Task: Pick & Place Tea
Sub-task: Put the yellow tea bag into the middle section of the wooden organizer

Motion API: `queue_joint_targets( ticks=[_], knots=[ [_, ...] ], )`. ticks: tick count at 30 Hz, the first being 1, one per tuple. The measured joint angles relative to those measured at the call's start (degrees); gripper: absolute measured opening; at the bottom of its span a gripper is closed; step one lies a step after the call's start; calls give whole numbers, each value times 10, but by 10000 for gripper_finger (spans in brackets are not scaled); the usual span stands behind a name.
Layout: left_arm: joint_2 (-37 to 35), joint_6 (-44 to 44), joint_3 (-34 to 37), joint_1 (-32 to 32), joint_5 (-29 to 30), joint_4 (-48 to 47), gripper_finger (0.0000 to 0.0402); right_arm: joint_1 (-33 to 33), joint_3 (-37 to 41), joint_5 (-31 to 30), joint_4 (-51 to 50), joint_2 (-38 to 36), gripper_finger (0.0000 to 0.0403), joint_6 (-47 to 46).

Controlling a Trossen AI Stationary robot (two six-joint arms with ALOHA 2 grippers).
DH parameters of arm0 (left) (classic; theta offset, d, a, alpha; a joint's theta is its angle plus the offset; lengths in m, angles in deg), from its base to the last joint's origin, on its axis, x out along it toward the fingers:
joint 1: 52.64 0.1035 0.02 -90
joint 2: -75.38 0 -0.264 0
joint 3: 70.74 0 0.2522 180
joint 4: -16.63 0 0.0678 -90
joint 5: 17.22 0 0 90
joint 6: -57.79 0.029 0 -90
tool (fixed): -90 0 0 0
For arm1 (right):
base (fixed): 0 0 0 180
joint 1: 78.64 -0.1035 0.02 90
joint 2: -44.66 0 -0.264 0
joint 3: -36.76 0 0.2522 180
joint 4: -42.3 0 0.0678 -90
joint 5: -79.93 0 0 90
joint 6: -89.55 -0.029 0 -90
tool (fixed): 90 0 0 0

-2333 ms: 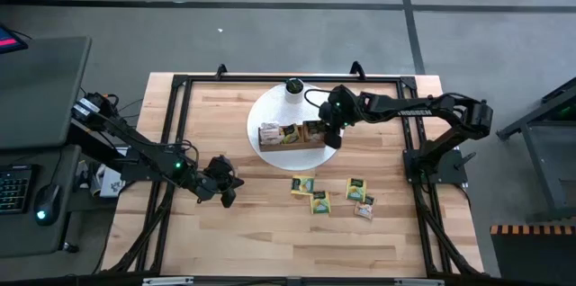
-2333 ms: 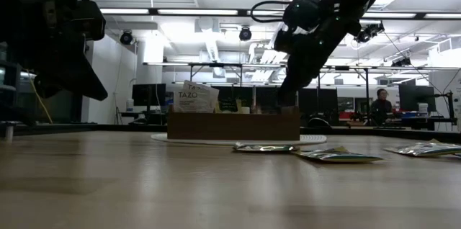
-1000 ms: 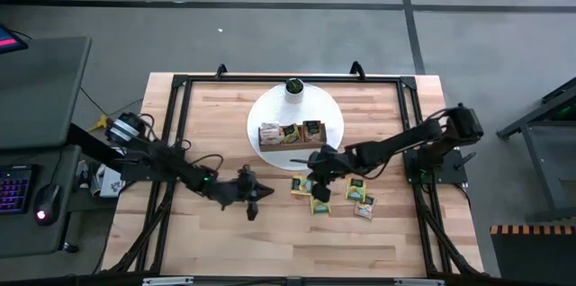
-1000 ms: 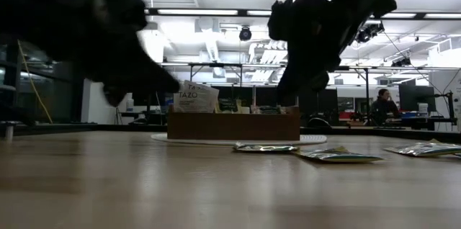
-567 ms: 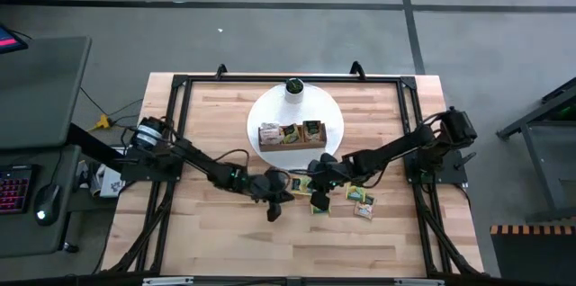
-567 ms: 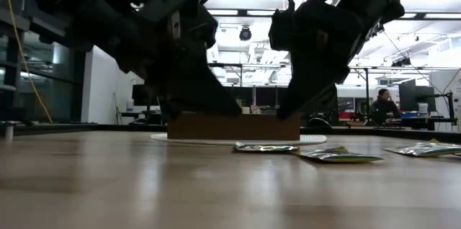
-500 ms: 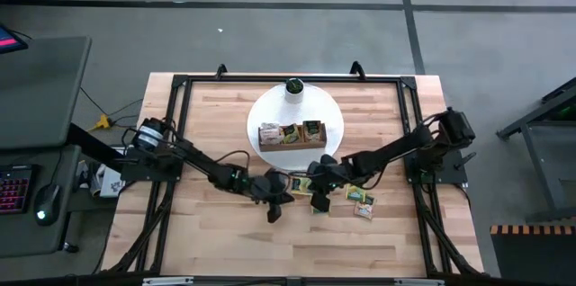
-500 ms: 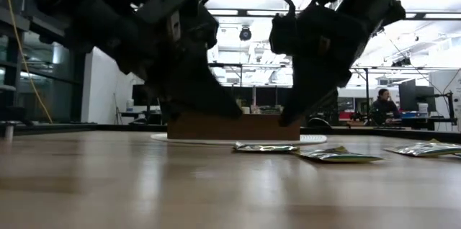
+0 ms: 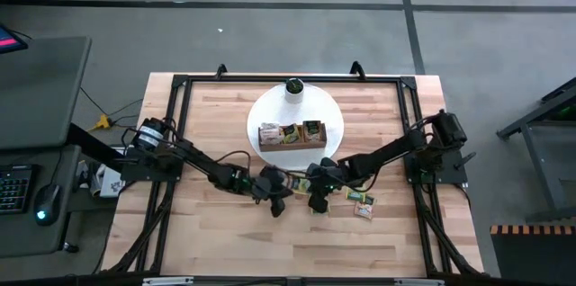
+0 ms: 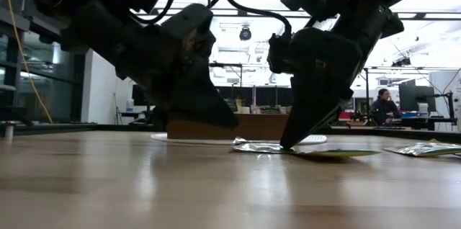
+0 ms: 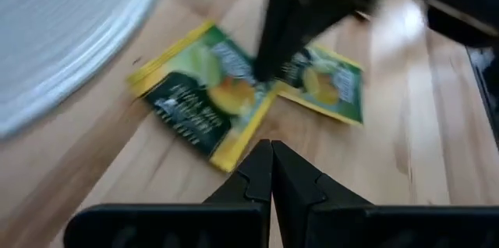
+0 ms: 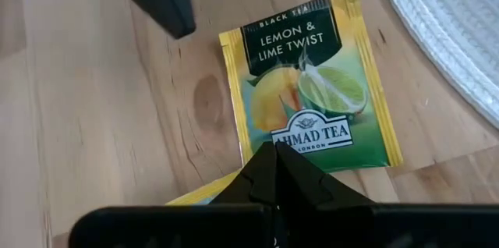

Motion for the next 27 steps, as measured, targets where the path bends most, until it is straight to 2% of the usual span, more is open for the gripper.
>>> queue_joint_targets(
  ticks=[7, 12, 15, 23, 27],
  knots=[
    [0, -209, 0, 5, 35, -45, 1, 0, 1, 0, 7, 1, 0, 4],
    [-1, -246, 0, 30, -9, -30, 8, 0, 1, 2, 13, 2, 0, 5],
    [-1, -250, 0, 48, -28, -28, 35, 0, 2, 3, 15, 2, 0, 5],
    [-3, -307, -1, 88, -115, -27, 143, 0, 2, 3, 15, 2, 0, 12],
    [-3, -341, -1, 96, -145, -27, 170, 0, 2, 3, 15, 2, 0, 13]
  ],
)
